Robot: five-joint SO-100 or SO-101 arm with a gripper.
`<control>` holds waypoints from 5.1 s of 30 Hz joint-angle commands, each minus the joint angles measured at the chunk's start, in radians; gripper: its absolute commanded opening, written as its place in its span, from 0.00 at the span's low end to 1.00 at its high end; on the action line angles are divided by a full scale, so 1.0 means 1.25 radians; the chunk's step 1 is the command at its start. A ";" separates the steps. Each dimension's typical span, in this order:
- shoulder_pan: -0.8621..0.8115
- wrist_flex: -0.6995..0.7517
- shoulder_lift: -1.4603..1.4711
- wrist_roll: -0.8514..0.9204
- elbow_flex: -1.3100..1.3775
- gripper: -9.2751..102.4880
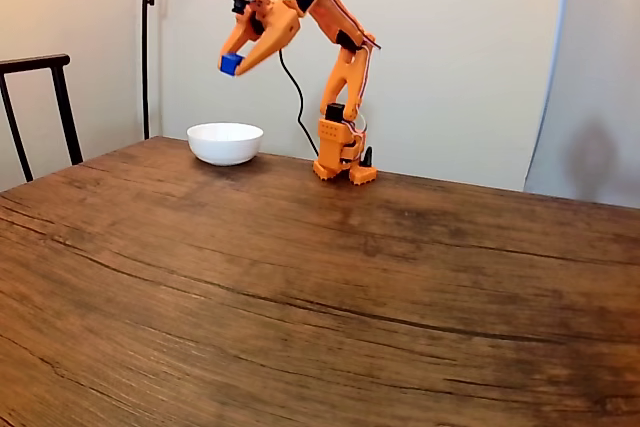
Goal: Grasp the cube and drop it in the bowl
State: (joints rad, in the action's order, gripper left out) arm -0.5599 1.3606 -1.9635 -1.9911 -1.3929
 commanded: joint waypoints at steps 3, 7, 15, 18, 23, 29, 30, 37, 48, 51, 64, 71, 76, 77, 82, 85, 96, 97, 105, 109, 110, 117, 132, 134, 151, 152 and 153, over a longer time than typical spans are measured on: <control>-0.131 0.070 -0.071 -0.005 0.021 0.14; -0.270 0.136 -0.098 -0.005 0.021 0.14; -0.509 0.178 -0.097 -0.006 -0.059 0.14; -0.569 0.136 -0.097 -0.006 -0.148 0.14; -0.631 0.010 -0.102 -0.006 -0.296 0.14; -0.711 -0.134 -0.099 -0.004 -0.463 0.14; -0.723 -0.151 -0.099 -0.005 -0.484 0.14; -0.777 -0.263 -0.093 -0.005 -0.595 0.14; -0.815 -0.404 -0.092 -0.087 -0.722 0.24; -0.815 -0.404 -0.093 -0.118 -0.708 0.29; -0.665 -0.184 -0.142 -0.110 -0.536 0.28; -0.518 0.000 -0.270 -0.099 -0.438 0.14; -0.399 0.043 -0.380 -0.022 -0.457 0.10; -0.374 0.034 -0.403 -0.005 -0.468 0.10; -0.266 0.031 -0.485 0.065 -0.517 0.08; -0.204 0.031 -0.519 0.088 -0.541 0.08; 0.032 0.031 -0.583 0.109 -0.549 0.08; 0.050 0.029 -0.587 0.109 -0.555 0.08; 0.168 0.029 -0.659 0.110 -0.639 0.08; 0.205 0.029 -0.749 0.106 -0.685 0.08; 0.207 0.029 -0.778 0.106 -0.699 0.08; 0.248 0.000 -0.992 0.112 -0.842 0.08; 0.355 -0.310 -1.087 0.112 -1.194 0.08; 0.371 -0.333 -1.087 0.113 -1.228 0.08; 0.423 -0.379 -1.081 0.196 -1.374 0.08; 0.423 -0.361 -1.081 0.201 -1.374 0.08; 0.423 -0.337 -1.081 0.202 -1.374 0.08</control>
State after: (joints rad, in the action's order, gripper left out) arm -0.0383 0.9035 -3.3134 -1.7441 -3.1155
